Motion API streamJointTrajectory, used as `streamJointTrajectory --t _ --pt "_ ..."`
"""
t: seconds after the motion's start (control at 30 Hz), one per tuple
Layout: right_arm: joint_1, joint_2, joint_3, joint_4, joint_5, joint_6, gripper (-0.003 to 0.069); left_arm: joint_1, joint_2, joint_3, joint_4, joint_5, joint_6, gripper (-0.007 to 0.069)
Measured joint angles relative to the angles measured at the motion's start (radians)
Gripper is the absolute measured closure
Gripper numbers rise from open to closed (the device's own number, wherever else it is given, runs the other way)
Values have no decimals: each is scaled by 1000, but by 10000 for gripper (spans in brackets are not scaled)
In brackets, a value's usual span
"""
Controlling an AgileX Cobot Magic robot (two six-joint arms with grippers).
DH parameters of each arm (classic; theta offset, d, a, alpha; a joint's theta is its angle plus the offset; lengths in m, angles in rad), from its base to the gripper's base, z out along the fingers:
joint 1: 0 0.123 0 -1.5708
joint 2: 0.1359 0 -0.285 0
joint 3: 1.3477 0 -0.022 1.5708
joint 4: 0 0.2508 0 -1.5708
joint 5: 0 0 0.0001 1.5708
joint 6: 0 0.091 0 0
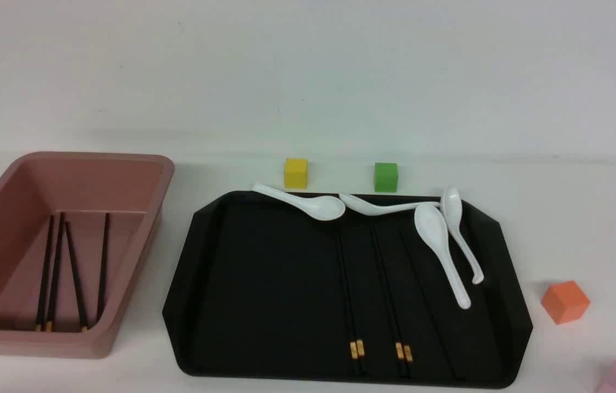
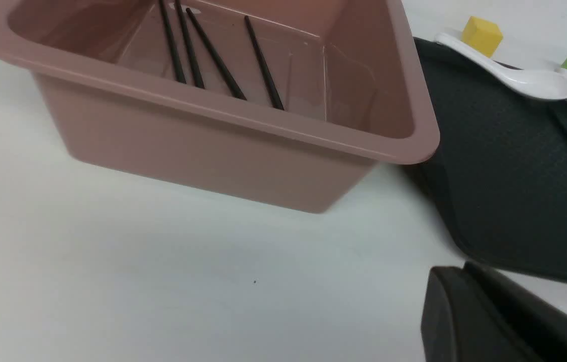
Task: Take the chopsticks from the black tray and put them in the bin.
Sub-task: Use the right arm to grab a pair of chopsticks
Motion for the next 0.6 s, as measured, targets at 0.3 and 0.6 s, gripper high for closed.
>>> streamJointTrajectory --t 0.3,0.6 --pt "0 0 0 0 0 0 419 0 0 0 0 0 0 589" --pt "0 0 0 0 0 0 419 0 0 0 0 0 0 585"
